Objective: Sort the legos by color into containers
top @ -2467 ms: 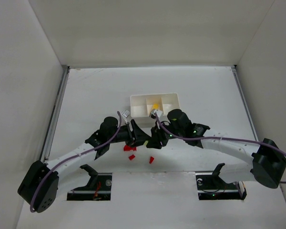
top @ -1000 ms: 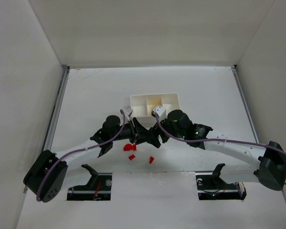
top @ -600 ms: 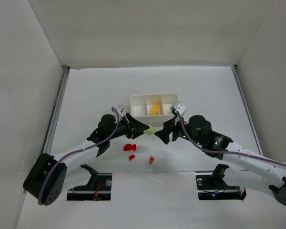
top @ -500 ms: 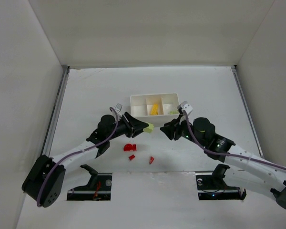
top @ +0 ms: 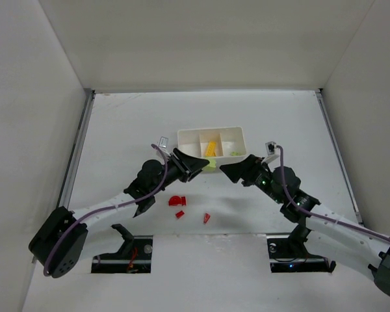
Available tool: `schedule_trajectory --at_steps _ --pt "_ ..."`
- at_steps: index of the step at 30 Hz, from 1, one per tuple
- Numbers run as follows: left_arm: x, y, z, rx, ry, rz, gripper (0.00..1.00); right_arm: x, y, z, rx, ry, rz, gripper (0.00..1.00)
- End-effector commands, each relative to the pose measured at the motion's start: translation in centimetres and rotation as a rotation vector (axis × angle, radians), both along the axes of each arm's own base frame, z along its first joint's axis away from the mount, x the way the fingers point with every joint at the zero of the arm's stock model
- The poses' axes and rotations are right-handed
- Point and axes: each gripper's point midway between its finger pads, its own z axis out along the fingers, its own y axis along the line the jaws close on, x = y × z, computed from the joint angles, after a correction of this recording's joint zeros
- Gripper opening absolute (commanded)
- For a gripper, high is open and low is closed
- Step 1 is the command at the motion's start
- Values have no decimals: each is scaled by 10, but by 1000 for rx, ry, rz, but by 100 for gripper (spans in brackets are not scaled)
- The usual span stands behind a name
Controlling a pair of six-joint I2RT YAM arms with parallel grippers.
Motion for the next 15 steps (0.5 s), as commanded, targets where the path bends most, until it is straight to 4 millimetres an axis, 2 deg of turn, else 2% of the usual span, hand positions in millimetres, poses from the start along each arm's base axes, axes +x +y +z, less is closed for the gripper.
schedule_trajectory --at_steps 1,7,11,15 --pt "1 -9 43 -105 -140 18 13 5 -2 29 198 18 -43 84" --pt "-9 -23 47 -163 -187 -18 14 2 -2 43 350 44 -40 84" --pt "-9 -27 42 -180 -164 -25 14 -1 -6 53 421 38 -31 81" --pt "-9 -28 45 -202 -168 -24 14 2 -9 46 426 64 -38 76"
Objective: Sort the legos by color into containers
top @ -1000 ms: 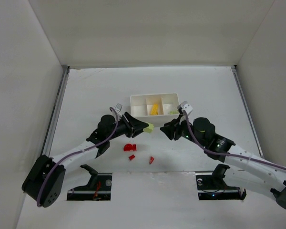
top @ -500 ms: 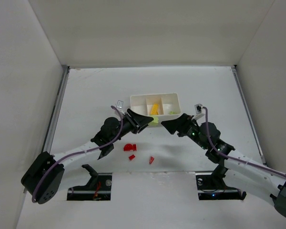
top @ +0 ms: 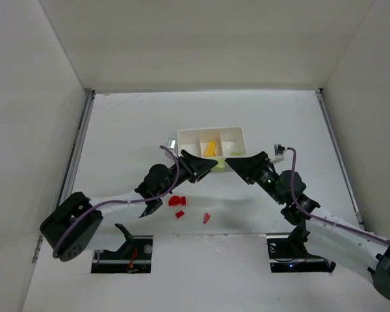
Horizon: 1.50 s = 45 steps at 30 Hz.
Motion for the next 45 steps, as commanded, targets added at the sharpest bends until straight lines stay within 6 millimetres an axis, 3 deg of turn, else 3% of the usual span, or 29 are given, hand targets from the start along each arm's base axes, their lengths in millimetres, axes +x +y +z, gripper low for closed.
schedule_trajectory --at_steps 1,7,19,26,33,39,45 --pt "-2 3 33 -107 -82 9 14 -1 -4 19 105 -24 1 73" --pt "-6 -1 36 -117 -87 -3 15 4 -1 13 109 3 13 68" --pt "-11 -5 38 -138 -91 -22 15 4 4 23 203 -19 62 60" --pt "-12 -5 43 -173 -97 -20 15 3 12 16 219 10 95 59" --pt "-11 -3 40 -170 -90 -14 15 3 7 20 228 -2 81 46" --pt "-10 -6 35 -160 -80 -17 15 4 14 12 210 28 102 50" --pt "-10 -3 37 -164 -83 -6 15 5 15 13 208 24 100 42"
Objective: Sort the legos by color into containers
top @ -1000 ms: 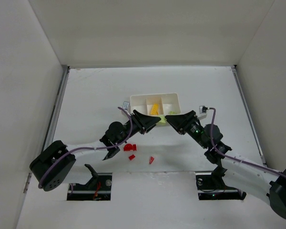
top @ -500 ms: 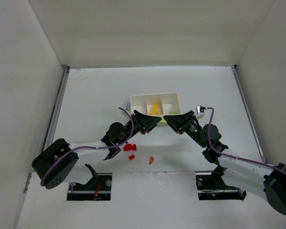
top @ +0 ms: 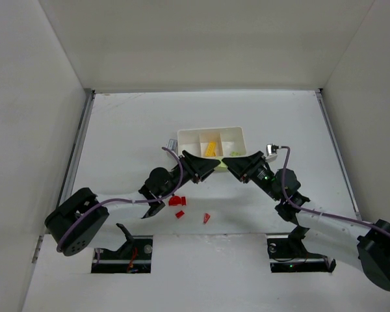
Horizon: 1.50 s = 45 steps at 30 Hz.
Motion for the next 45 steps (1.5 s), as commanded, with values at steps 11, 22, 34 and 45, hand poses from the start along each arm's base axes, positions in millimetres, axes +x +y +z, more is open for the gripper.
schedule_trajectory --at_steps 11,22,34,45 --pt "3 17 19 -56 -58 40 15 -1 -24 17 36 -74 -42 29" --pt "3 19 11 -37 -44 40 15 6 -47 24 0 -103 -95 30" --pt "9 26 1 50 -69 78 15 92 -70 9 -394 -97 -316 32" --pt "25 40 -28 397 -148 164 15 150 -66 -34 -737 -34 -384 32"
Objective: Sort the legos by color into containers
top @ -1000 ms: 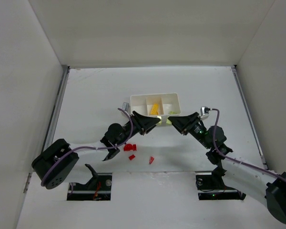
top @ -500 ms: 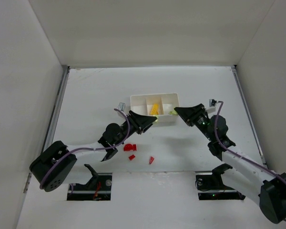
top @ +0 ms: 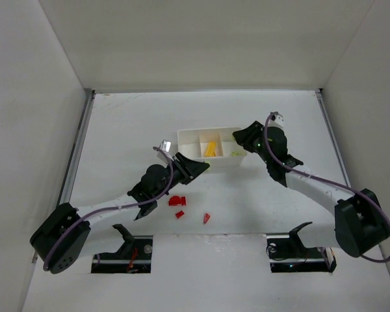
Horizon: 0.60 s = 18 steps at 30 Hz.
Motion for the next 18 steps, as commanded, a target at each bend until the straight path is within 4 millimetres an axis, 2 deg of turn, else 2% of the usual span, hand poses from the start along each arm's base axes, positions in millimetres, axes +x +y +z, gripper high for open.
schedule_trajectory --at_steps 1,7,12,15,18 --pt "11 7 24 104 -133 43 15 14 -2 8 -99 -34 -29 33" --pt "14 11 37 155 -184 58 15 25 -1 3 -147 -26 -44 43" --pt "26 8 36 186 -176 74 15 30 4 0 -142 -18 -33 60" --pt "33 0 37 206 -183 71 15 26 2 11 -135 -40 -35 65" --pt "44 -12 41 228 -192 63 15 11 -9 34 -109 -88 -52 65"
